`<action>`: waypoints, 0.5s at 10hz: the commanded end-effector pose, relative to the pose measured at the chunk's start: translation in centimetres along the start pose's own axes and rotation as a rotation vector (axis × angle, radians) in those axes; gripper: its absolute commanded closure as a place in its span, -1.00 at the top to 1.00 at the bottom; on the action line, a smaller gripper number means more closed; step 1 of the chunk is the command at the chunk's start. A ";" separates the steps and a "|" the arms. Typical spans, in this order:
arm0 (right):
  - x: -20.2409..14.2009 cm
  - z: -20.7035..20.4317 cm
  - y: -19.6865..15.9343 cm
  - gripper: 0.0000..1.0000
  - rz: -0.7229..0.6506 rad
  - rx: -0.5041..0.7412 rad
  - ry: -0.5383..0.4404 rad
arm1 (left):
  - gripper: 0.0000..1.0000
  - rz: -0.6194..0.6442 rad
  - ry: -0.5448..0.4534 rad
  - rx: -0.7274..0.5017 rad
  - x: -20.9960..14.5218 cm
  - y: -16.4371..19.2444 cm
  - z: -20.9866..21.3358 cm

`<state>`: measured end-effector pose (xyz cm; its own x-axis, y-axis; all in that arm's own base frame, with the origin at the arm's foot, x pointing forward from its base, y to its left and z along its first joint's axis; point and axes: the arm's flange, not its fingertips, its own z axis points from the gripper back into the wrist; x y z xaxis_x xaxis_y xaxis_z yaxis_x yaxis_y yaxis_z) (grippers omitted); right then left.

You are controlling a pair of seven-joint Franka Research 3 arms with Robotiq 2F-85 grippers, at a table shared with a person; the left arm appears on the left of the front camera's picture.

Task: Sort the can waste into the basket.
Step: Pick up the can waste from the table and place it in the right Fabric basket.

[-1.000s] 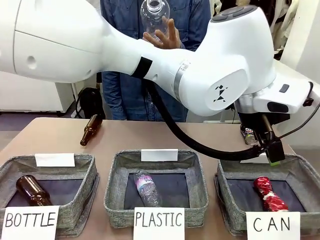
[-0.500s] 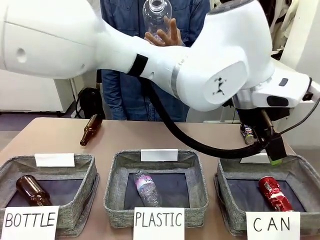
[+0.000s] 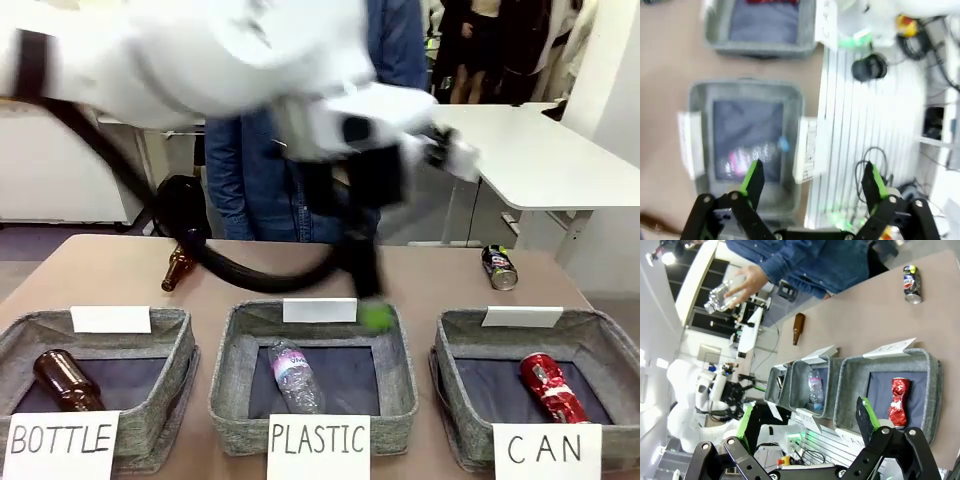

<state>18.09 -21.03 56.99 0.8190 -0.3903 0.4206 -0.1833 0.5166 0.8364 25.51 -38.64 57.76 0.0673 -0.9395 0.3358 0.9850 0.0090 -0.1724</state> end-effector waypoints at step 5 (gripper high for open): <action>0.6 -2.9 4.2 1.00 0.118 0.193 0.180 | 1.00 0.841 -0.613 -0.244 -30.1 4.4 12.2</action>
<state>18.20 -19.14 58.44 0.8430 -0.3072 0.4416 -0.2659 0.4757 0.8385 28.48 -7.21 58.91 0.6841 -0.6164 0.3900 0.7126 0.4504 -0.5380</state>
